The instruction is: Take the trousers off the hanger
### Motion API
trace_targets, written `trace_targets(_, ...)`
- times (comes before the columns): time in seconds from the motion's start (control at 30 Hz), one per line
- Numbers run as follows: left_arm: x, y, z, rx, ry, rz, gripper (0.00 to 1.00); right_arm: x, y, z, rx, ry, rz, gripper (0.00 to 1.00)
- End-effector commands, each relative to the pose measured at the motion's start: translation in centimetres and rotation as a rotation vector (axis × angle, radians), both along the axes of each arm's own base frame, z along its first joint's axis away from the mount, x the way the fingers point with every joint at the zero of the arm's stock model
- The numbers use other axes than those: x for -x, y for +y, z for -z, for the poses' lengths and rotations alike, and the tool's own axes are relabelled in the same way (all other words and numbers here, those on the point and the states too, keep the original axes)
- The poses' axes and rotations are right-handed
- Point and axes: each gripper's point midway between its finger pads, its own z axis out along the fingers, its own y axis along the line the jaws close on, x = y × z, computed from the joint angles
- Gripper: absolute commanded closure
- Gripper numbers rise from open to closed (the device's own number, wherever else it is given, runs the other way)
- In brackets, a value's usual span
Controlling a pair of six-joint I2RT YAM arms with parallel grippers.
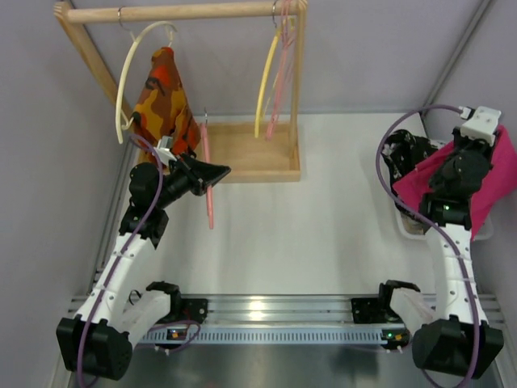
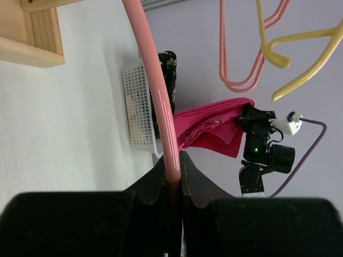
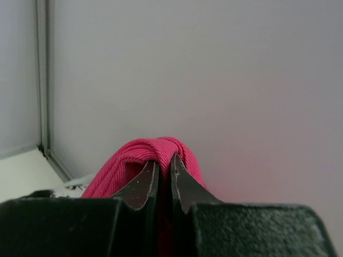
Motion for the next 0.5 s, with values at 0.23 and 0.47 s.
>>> trace_targets(0.23,0.2,-0.1,-2.4,0.006,-0.122,0.020,1.00,-11.6,0.0,6.2,0.025,0.157,-0.168,1.00)
trace_targets(0.47,1.3,-0.4,-3.2,-0.011,-0.173,0.059,1.00,-17.0,0.3,14.8,-0.083,0.346,-0.252,1.00)
